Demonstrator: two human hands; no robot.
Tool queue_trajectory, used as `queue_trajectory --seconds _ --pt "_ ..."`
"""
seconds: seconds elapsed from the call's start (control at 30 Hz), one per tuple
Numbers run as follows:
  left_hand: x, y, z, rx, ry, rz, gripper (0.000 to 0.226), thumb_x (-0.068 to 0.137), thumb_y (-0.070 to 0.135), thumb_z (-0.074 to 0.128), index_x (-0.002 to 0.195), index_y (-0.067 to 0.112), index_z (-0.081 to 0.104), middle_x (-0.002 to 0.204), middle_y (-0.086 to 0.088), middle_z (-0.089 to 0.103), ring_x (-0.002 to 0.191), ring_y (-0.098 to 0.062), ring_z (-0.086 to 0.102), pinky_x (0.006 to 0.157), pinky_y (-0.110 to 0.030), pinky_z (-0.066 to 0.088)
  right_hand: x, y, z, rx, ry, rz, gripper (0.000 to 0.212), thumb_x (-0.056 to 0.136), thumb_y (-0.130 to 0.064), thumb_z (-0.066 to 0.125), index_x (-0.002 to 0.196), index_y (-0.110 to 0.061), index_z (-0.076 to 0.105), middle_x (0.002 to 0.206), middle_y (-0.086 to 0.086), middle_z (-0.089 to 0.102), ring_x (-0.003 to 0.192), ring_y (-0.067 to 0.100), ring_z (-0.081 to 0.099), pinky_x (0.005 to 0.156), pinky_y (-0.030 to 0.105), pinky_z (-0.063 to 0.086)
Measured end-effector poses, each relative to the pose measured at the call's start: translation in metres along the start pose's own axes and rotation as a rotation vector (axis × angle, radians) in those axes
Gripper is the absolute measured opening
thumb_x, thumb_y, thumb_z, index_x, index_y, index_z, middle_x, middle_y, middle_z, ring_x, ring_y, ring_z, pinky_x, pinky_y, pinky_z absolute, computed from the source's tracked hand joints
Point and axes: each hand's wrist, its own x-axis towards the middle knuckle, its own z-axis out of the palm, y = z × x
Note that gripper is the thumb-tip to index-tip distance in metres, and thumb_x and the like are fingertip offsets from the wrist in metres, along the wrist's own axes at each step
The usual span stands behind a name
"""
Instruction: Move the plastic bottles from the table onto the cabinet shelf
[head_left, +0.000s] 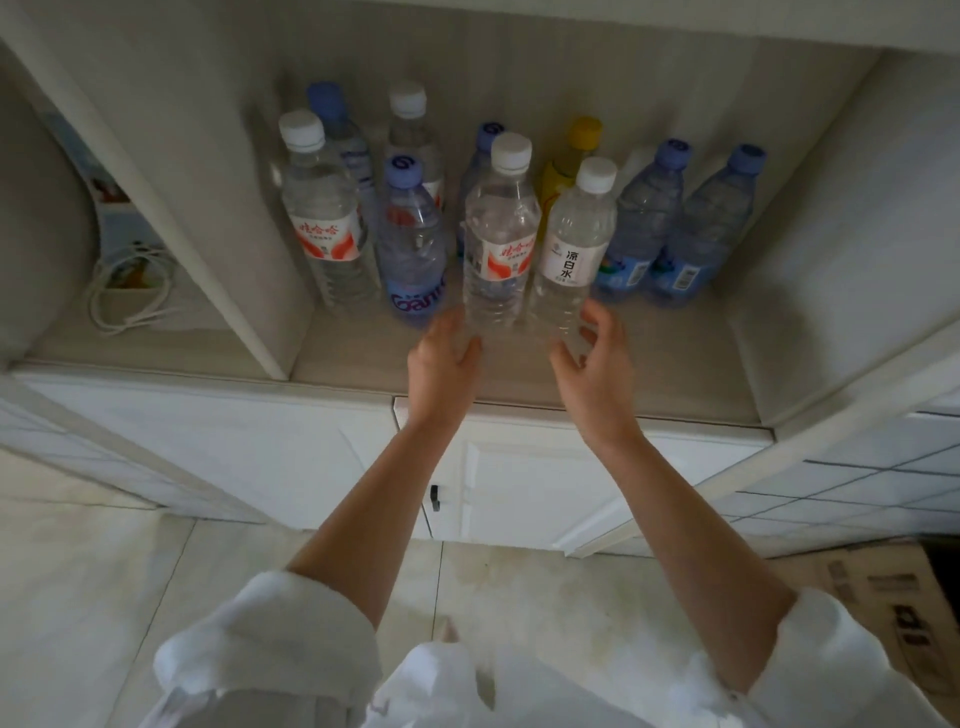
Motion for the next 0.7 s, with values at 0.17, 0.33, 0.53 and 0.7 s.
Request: queue_trajectory --seconds 0.17,0.33,0.53,0.7 --pt "-0.051 0.016 -0.012 -0.161 0.094 -0.124 0.026 0.093 0.013 0.058 0.118 0.013 0.063 0.104 0.008 0.069 0.090 -0.006 0.065 0.082 -0.023 0.055 -0.025 0.011 -0.015 0.021 -0.126 -0.076 0.046 0.092 -0.020 0.061 0.133 -0.006 0.048 0.128 0.011 0.054 0.114 0.019 0.054 0.099 0.044 0.048" --pt "-0.132 0.020 -0.009 -0.136 0.195 -0.253 0.026 0.092 0.008 0.056 0.114 0.018 0.064 0.093 0.014 0.067 0.091 -0.004 0.064 0.083 -0.027 0.055 -0.064 0.030 -0.038 0.047 -0.335 -0.223 0.039 0.095 -0.020 0.055 0.131 -0.006 0.049 0.128 0.010 0.057 0.117 0.019 0.057 0.099 0.044 0.050" --pt "-0.261 0.028 -0.015 -0.084 0.391 -0.461 0.021 0.091 0.006 0.060 0.108 0.017 0.063 0.085 0.006 0.065 0.074 0.000 0.061 0.068 -0.020 0.049 -0.128 0.042 -0.051 0.078 -0.704 -0.278 0.036 0.097 -0.024 0.053 0.131 -0.011 0.050 0.126 0.004 0.060 0.116 0.013 0.057 0.102 0.038 0.048" --pt "-0.379 0.042 -0.040 0.070 0.577 -0.707 0.025 0.089 0.005 0.062 0.103 0.026 0.063 0.078 0.013 0.065 0.074 0.004 0.063 0.070 -0.016 0.052 -0.204 0.034 -0.044 0.116 -1.002 -0.326 0.031 0.096 -0.018 0.053 0.126 -0.009 0.053 0.117 0.006 0.064 0.110 0.014 0.059 0.099 0.037 0.048"
